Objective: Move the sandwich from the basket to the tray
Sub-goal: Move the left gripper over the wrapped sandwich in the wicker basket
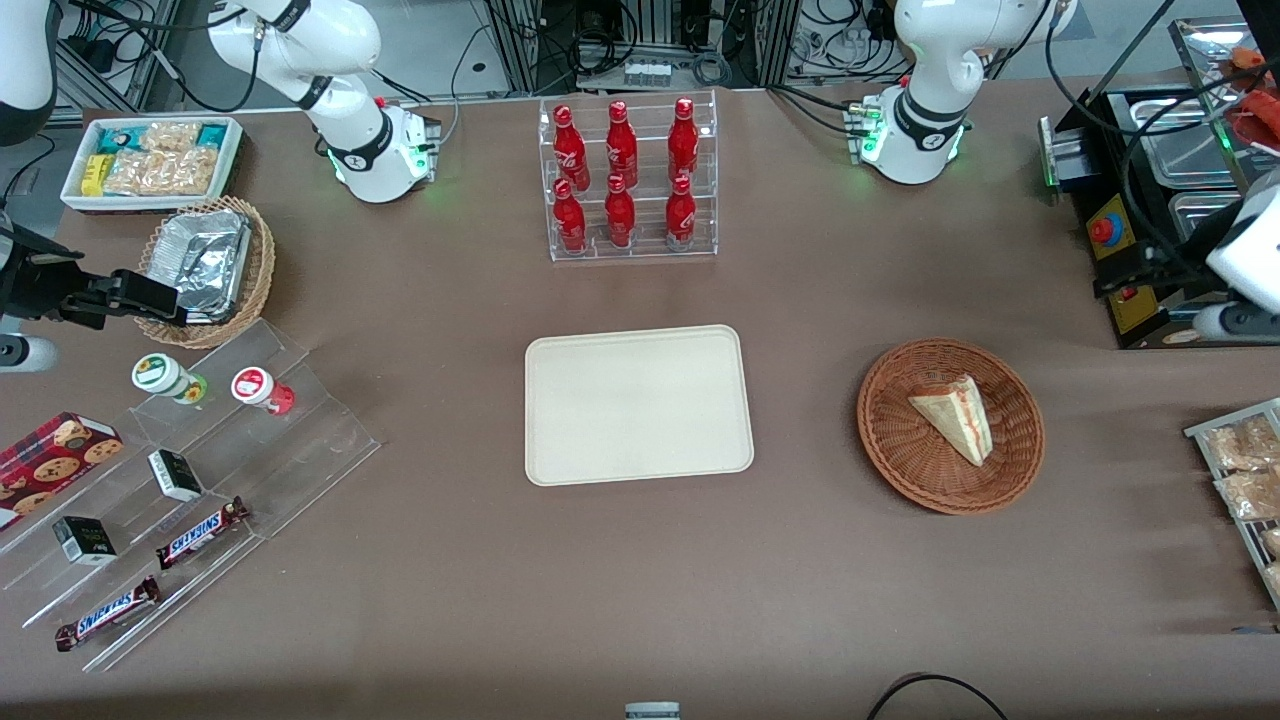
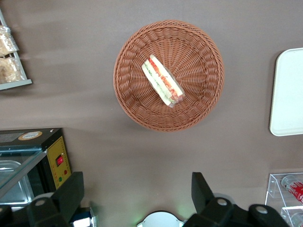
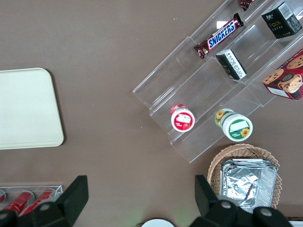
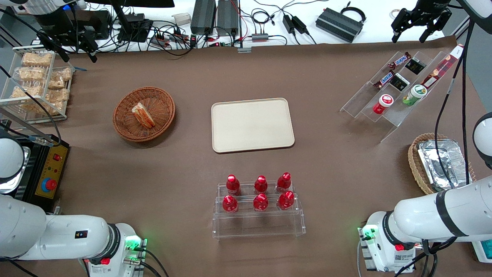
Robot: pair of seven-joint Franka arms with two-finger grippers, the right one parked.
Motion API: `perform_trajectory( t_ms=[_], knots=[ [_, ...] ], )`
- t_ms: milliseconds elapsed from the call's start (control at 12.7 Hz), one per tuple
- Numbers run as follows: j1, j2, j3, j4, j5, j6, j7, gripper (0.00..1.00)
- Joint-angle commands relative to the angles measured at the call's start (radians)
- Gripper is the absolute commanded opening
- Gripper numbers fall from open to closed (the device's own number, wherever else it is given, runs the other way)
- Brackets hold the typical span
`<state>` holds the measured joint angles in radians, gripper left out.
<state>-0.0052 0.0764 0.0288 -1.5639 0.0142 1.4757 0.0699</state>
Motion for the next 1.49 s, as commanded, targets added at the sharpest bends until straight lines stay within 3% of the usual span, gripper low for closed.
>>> perform_trajectory(
  t_ms=[0, 787, 1258, 1416],
  knots=[
    [-0.006, 0.006, 0.005, -0.063, 0.003, 0.067, -0.002, 1.00],
    [-0.058, 0.014, 0.002, -0.424, 0.004, 0.517, -0.323, 1.00],
    [-0.087, 0.058, 0.000, -0.498, 0.004, 0.601, -0.634, 1.00],
    [-0.104, 0.081, 0.002, -0.501, 0.004, 0.623, -0.663, 1.00]
  ],
)
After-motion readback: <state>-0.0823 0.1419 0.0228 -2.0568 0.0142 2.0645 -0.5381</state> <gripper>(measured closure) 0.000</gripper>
